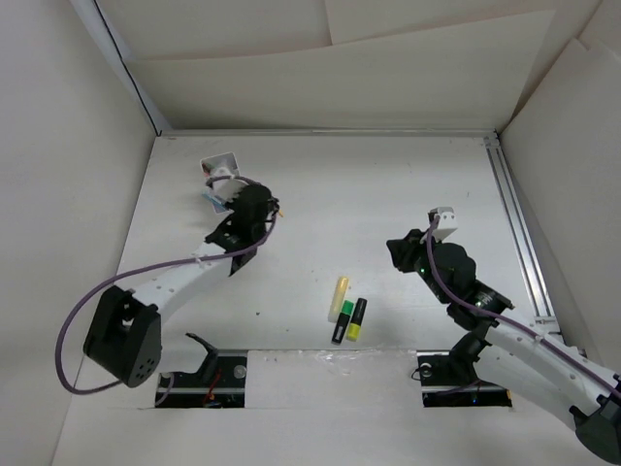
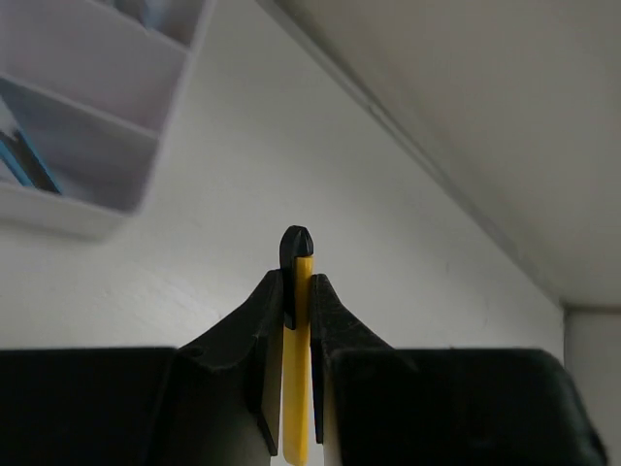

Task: Sort the stationery into containers
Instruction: Pick up the pen from the center of the board, then place the pen in the storage box.

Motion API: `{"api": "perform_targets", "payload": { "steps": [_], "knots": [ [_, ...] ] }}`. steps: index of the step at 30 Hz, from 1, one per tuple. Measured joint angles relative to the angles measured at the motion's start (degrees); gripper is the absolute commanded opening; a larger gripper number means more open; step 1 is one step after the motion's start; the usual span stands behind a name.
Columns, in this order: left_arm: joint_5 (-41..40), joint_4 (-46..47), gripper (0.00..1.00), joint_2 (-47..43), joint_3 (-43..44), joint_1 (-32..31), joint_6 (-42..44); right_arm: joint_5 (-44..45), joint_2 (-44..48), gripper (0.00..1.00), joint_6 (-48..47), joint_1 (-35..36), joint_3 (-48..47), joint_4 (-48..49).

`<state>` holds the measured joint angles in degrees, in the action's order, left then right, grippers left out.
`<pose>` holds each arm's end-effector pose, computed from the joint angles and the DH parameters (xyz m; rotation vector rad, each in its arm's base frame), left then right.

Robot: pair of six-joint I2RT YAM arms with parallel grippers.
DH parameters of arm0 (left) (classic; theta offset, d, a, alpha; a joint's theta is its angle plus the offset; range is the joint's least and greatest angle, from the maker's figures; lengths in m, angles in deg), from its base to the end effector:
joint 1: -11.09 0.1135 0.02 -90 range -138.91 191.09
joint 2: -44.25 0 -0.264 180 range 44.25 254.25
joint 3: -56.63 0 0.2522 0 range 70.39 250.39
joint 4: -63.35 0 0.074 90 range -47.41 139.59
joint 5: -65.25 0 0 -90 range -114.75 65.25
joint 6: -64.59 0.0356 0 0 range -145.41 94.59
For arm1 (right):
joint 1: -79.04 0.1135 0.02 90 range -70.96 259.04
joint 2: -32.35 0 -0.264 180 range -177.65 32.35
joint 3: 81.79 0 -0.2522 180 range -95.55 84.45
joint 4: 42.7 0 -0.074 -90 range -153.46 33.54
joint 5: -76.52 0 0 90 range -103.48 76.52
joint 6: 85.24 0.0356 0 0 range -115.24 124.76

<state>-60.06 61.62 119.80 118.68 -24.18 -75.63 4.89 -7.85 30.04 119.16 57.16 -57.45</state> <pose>0.2558 -0.1557 0.2832 -0.6547 1.6928 -0.5025 0.1412 0.1043 0.2617 -0.0066 1.8316 0.5211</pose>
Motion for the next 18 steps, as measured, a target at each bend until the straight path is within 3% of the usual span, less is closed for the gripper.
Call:
{"api": "perform_targets", "payload": {
  "steps": [5, 18],
  "knots": [
    [-4.8, 10.0, 0.00, -0.7, -2.5, 10.3, 2.8, -0.2, -0.7, 0.27, 0.0, 0.0, 0.0, 0.1],
    [-12.4, 18.5, 0.00, 16.7, 5.7, 19.3, 18.3, -1.3, -1.1, 0.27, -0.1, 0.0, 0.0, 0.9]
  ]
}}
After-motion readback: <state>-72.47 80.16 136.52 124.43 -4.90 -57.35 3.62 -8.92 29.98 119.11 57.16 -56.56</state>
